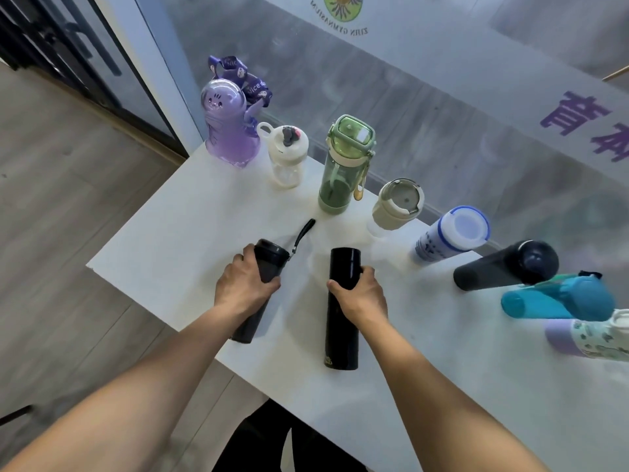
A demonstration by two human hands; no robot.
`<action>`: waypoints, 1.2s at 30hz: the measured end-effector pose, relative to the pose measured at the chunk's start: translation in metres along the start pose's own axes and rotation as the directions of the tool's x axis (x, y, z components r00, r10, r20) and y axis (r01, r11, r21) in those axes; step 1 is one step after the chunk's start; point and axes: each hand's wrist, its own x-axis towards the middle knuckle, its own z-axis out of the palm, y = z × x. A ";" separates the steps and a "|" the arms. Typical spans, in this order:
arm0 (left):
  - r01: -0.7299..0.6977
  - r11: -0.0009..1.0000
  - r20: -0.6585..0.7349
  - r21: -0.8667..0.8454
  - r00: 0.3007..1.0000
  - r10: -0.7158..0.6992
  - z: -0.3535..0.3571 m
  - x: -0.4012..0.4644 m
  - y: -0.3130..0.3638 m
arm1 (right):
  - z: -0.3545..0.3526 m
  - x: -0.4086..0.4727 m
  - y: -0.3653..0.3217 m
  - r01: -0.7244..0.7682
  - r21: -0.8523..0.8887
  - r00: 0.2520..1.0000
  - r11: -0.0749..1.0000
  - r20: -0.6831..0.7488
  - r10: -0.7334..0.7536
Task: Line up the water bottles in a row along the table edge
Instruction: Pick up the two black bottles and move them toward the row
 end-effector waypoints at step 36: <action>-0.628 0.693 0.003 -0.354 0.740 0.673 0.131 -0.283 0.241 | -0.192 -0.226 0.327 0.243 0.589 0.802 0.770 -0.569 0.182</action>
